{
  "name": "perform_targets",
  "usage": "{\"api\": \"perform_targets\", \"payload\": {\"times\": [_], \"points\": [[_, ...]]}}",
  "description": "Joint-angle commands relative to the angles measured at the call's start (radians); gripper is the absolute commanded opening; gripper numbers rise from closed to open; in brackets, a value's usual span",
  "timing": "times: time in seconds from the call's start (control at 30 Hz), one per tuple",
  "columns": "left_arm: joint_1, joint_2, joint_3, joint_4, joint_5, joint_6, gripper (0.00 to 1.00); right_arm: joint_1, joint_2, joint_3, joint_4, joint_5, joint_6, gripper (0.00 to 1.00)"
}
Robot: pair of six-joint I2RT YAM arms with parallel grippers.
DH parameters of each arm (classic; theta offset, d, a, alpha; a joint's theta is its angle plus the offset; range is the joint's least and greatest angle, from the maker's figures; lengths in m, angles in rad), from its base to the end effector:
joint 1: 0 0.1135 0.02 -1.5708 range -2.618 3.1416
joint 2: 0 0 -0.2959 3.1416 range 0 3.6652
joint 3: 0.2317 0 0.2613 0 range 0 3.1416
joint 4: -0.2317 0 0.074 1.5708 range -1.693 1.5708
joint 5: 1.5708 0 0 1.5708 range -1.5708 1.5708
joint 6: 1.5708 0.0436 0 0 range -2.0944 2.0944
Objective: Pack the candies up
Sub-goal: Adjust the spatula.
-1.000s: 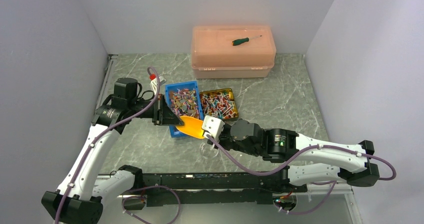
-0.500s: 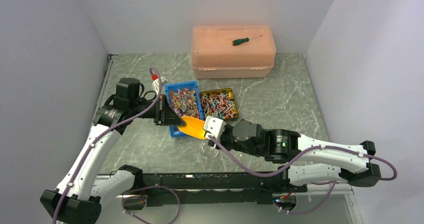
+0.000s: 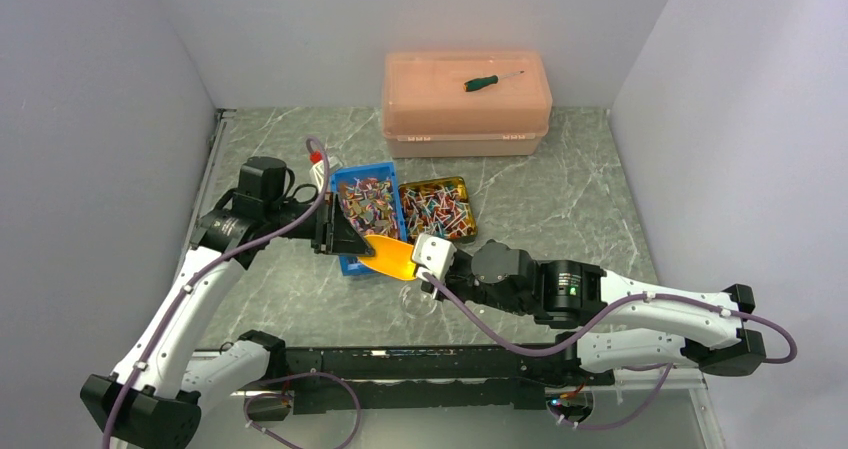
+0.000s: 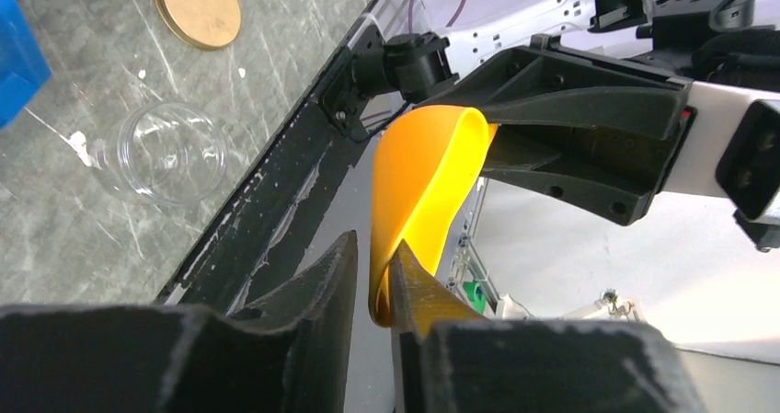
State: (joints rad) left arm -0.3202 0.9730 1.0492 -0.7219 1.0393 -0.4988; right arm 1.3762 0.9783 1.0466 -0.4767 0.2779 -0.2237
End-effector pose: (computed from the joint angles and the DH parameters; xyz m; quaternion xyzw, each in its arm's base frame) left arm 0.1583 -0.0921 0.3794 0.1514 0.7934 -0.5619 0.1784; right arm 0.0525 0.2045 0.3901 -0.5408 0.6313 0.1992 0.5190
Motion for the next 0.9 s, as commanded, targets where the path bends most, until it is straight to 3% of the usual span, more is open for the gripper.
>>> {"api": "perform_targets", "payload": {"times": [0.0,0.13,0.4,0.53,0.87], "points": [[-0.019,0.019,0.02,-0.058,-0.029,0.035,0.3,0.001,-0.031,0.036,0.185,0.007,0.027,0.04],[-0.017,0.023,0.036,-0.063,-0.066,0.039,0.52,0.001,-0.014,0.046,0.134,0.025,0.048,0.01],[-0.005,0.035,0.112,-0.106,-0.222,0.053,0.7,0.0,0.013,0.057,0.042,0.067,0.092,0.0],[-0.003,0.048,0.177,-0.181,-0.395,0.085,0.76,0.0,-0.004,0.04,0.021,0.083,0.116,0.0],[-0.003,0.074,0.264,-0.247,-0.736,0.122,0.78,0.0,0.015,0.02,-0.045,0.127,0.195,0.0]]}}
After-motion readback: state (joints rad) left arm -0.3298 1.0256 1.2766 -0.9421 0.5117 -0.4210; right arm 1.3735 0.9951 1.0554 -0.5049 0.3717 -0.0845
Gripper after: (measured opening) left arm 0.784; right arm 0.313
